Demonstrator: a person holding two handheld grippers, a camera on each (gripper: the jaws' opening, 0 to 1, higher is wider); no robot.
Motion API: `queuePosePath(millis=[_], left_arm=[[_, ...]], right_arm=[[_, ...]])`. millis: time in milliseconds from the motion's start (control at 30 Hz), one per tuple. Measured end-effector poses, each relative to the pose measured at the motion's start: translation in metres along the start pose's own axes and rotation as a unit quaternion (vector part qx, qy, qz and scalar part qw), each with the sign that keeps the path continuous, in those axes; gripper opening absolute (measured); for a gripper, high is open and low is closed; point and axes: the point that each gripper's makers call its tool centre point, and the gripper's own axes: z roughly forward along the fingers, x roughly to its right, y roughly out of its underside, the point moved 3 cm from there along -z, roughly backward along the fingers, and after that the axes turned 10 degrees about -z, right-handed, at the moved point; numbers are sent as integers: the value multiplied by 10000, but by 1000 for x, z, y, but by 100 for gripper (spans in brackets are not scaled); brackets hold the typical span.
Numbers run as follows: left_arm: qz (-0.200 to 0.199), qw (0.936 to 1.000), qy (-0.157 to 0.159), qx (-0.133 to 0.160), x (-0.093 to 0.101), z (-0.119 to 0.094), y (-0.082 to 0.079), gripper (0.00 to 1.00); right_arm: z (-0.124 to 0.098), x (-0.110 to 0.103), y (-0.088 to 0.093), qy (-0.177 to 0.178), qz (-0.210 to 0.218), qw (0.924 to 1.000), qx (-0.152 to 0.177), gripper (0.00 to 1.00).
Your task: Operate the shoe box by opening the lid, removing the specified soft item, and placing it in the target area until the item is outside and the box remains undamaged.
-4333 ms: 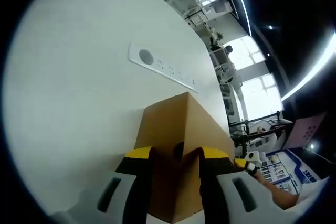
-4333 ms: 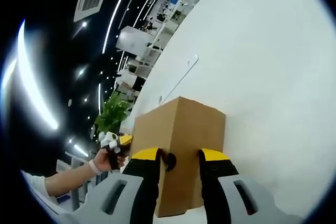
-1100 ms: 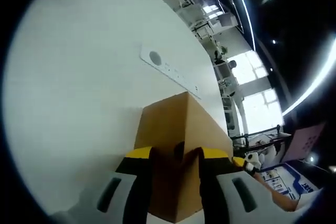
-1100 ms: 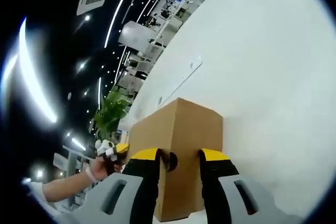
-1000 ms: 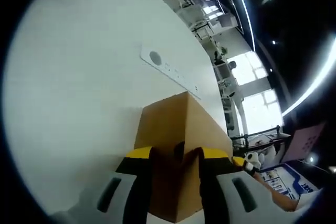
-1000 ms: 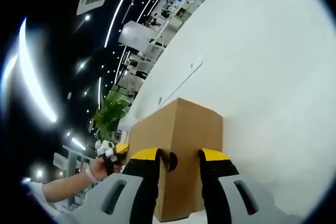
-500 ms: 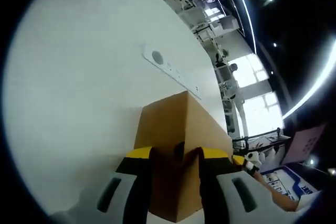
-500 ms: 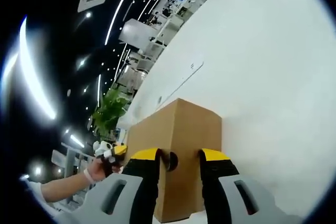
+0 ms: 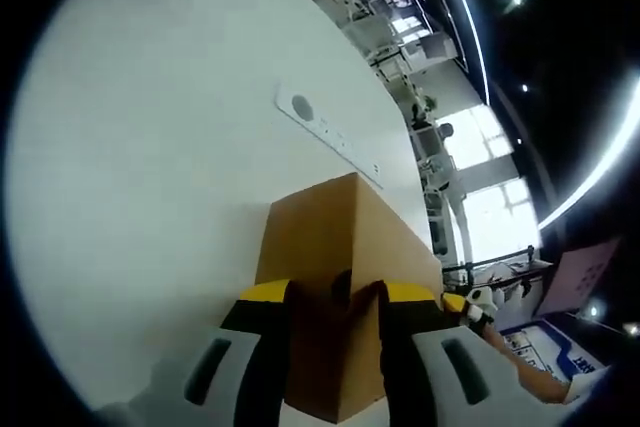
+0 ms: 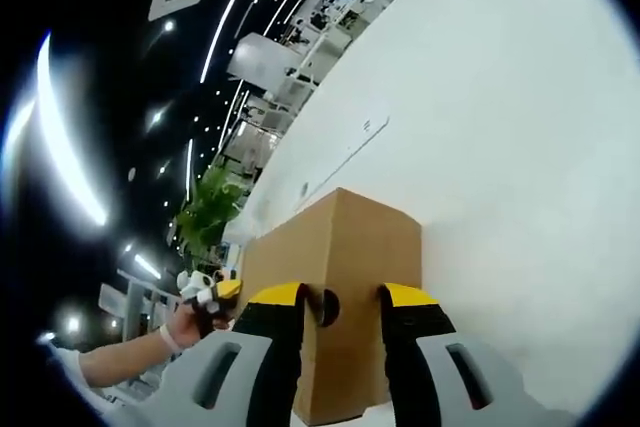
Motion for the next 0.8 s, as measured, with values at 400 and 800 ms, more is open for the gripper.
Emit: queuePosePath(millis=[400, 800], left_arm=[[-57, 10000, 8, 79, -1, -2, 4, 33], [-122, 9998, 1, 149, -2, -5, 10, 33]], right_arm=[[4, 2, -5, -16, -49, 10000, -43, 29], [6, 2, -8, -37, -95, 9999, -67, 29]])
